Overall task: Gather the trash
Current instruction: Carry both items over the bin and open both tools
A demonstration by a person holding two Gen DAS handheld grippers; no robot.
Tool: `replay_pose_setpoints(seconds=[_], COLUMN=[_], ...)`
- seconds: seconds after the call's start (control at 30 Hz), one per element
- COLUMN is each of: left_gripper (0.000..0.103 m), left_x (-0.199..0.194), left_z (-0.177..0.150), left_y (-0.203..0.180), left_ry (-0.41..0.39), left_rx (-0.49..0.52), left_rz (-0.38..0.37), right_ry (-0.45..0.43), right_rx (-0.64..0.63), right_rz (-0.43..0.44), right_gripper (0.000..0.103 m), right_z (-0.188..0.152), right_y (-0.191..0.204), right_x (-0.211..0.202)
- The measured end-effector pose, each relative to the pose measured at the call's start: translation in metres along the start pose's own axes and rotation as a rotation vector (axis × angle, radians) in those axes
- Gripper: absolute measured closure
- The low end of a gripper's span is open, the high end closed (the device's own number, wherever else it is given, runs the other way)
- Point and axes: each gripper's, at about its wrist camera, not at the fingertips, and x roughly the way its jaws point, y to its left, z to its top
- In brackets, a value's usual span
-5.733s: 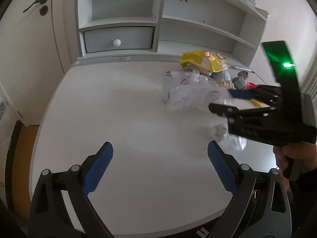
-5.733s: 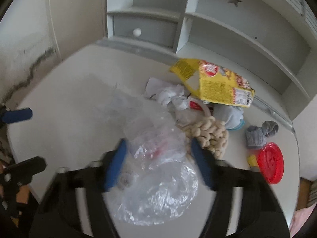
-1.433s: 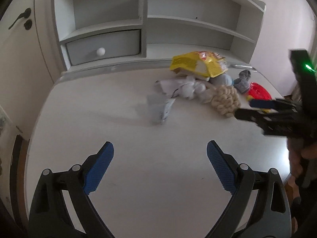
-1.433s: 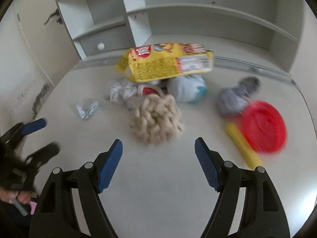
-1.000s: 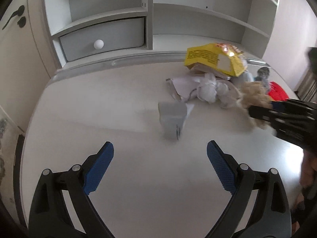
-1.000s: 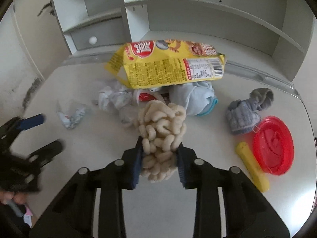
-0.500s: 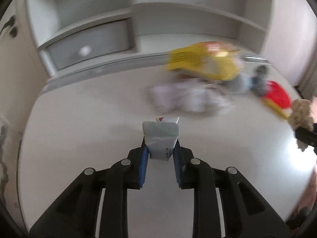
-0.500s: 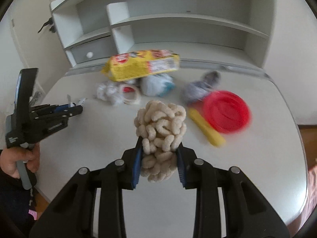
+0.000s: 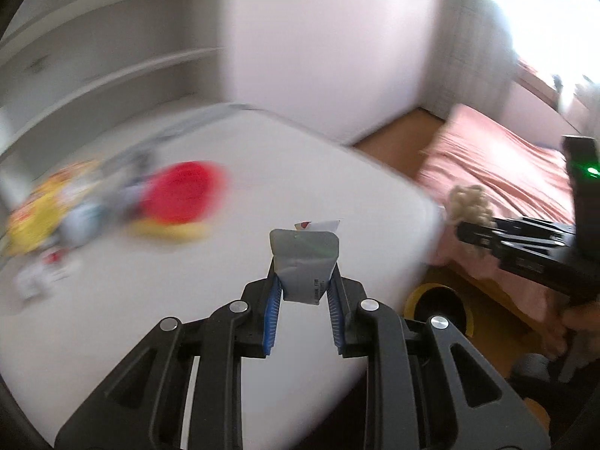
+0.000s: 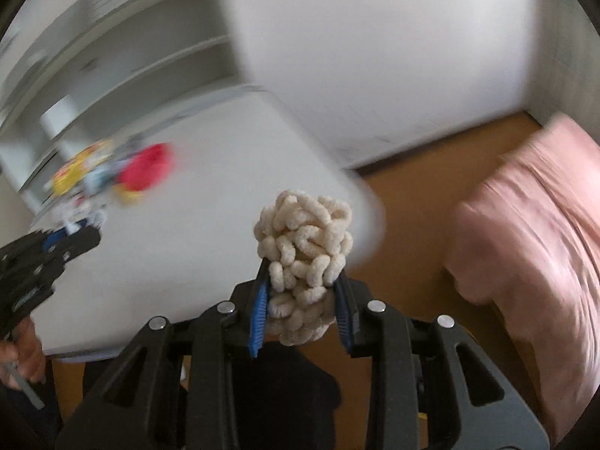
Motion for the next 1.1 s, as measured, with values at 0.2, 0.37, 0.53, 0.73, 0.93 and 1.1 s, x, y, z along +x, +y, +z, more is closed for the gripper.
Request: replay_pose_setpoints(seconds=[0.2, 0.37, 0.53, 0.73, 0.93, 1.1], left_gripper=[0.081, 0.081, 0.081, 0.081, 0.081, 0.081], left_x=[0.054, 0.114, 0.186, 0.255, 0.275, 0.280], left_z=[0.003, -0.012, -0.042, -0.076, -0.091, -0.092], left_y=[-0.124, -0.209, -0.257, -0.287, -0.285, -0.283], left_ry=[0.051, 0.138, 0.241, 0.368, 0.434, 0.440], left_rx=[0.154, 0.221, 0.239, 0.185, 0.121, 0.122], left_rz=[-0.229, -0.364, -0.375, -0.401, -0.450, -0.456], right_ry=[0.039, 0.083, 0.179, 0.347, 0.369, 0.365], right_rx=[0.204, 0.325, 0.409, 0.504, 0.521, 0.526], right_rz=[-0.161, -0.229, -0.251, -0.237, -0.226, -0.224], right_gripper=[0.072, 0.072, 0.072, 0.072, 0.071, 0.070], right_z=[-0.042, -0.068, -0.098, -0.128, -0.129, -0.127], right_y=[-0.115, -0.184, -0.235, -0.270, -0.269, -0.266], right_x=[-0.007, -0.003, 0.024, 0.070, 0.077, 0.079])
